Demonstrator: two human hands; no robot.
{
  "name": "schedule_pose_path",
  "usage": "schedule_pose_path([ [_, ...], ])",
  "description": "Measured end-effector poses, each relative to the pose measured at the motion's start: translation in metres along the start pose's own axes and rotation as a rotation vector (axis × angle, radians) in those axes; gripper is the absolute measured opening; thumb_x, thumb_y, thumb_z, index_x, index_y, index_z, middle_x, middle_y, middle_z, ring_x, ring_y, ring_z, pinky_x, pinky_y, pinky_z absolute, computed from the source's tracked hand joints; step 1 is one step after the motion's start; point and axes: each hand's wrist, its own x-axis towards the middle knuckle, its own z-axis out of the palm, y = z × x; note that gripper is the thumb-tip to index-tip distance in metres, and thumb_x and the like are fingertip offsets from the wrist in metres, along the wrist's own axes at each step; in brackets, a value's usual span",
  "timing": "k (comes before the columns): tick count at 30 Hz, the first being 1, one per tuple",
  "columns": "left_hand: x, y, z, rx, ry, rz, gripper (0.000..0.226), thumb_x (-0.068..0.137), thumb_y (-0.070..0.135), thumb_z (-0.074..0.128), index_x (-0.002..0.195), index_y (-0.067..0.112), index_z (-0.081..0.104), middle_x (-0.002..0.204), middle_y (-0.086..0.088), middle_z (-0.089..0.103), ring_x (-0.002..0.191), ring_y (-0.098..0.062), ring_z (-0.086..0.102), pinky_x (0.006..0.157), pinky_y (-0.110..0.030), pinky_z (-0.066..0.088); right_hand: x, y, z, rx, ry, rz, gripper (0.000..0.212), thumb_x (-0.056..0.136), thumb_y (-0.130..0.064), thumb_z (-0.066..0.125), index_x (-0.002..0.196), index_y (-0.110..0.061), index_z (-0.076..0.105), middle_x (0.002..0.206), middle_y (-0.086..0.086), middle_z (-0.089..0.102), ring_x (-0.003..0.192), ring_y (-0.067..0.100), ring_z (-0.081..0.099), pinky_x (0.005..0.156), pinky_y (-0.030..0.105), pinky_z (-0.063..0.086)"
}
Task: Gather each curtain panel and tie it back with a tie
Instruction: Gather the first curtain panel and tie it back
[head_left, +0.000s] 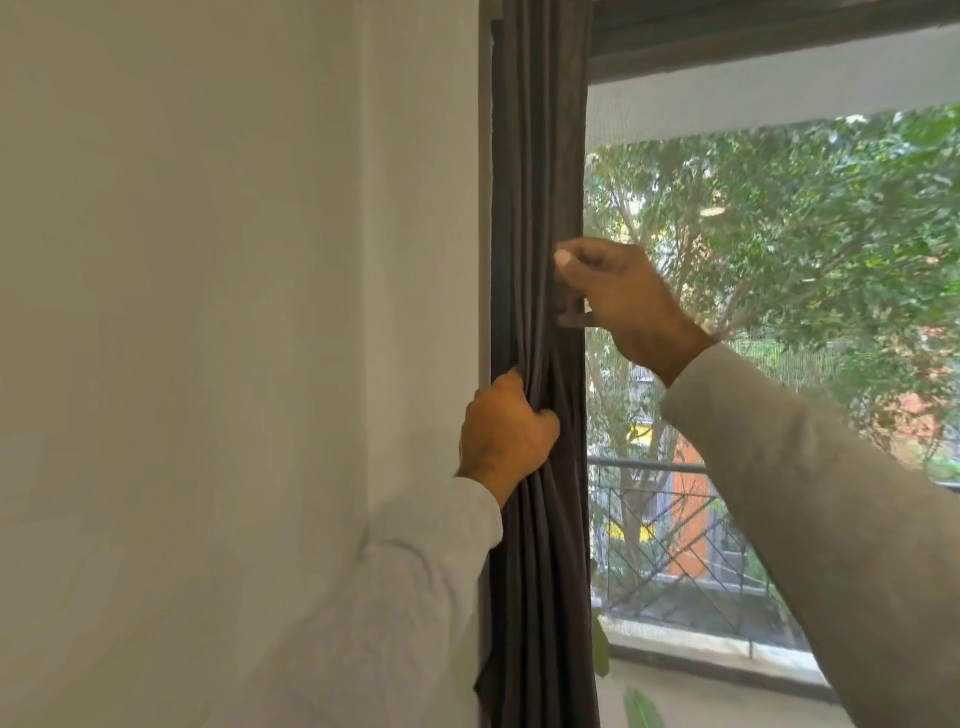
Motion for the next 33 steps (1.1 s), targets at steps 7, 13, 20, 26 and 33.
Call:
schedule_pose_path([
  [7,-0.036,-0.027,0.026,0.063,-0.102,-0.058,0.039,0.099,0.02,0.065,0.135,0.006,0.062,0.109,-0.013,0.073,0.099,-0.034,0.072,0.089,-0.043,0.064,-0.049,0.086,0.014,0.07,0.156,0.279,0.042,0.095,0.016,0.062,0.125,-0.011,0.049,0.114,0.013,0.057,0.066,0.021,0.069,0.052,0.031,0.062],
  [13,-0.056,-0.052,0.045,0.028,-0.131,-0.166,0.024,0.097,0.022,0.068,0.114,0.005,0.068,0.102,-0.012,0.071,0.096,-0.034,0.07,0.084,-0.046,0.063,-0.076,0.145,0.011,0.034,0.047,0.388,0.048,0.093,-0.007,0.079,0.134,-0.014,0.056,0.11,0.006,0.075,0.076,0.018,0.075,0.054,0.023,0.058],
  [20,-0.063,-0.09,0.058,-0.244,-0.351,-0.396,0.038,0.092,0.029,0.082,0.119,0.016,0.059,0.115,0.002,0.068,0.107,-0.019,0.068,0.102,-0.038,0.059,-0.069,0.173,-0.004,0.4,-0.187,0.494,0.044,0.091,0.005,0.071,0.135,-0.001,0.066,0.128,0.022,0.073,0.116,0.041,0.071,0.104,0.054,0.056],
  [26,-0.083,-0.119,0.068,0.138,-0.403,-0.294,0.056,0.091,0.067,0.067,0.097,0.012,0.061,0.103,-0.007,0.071,0.094,-0.027,0.072,0.077,-0.036,0.058,-0.085,0.193,0.002,0.28,-0.068,0.477,0.023,0.091,-0.004,0.077,0.114,0.0,0.077,0.108,0.016,0.08,0.1,0.035,0.078,0.084,0.039,0.065],
  [33,-0.101,-0.112,0.078,0.26,-0.246,-0.268,0.041,0.109,0.047,0.054,0.086,0.014,0.052,0.085,-0.001,0.054,0.081,-0.024,0.058,0.067,-0.032,0.044,-0.185,0.234,0.013,-0.164,-0.036,0.297,0.017,0.096,-0.021,0.077,0.113,-0.023,0.077,0.096,-0.019,0.076,0.084,-0.011,0.073,0.07,0.006,0.054],
])
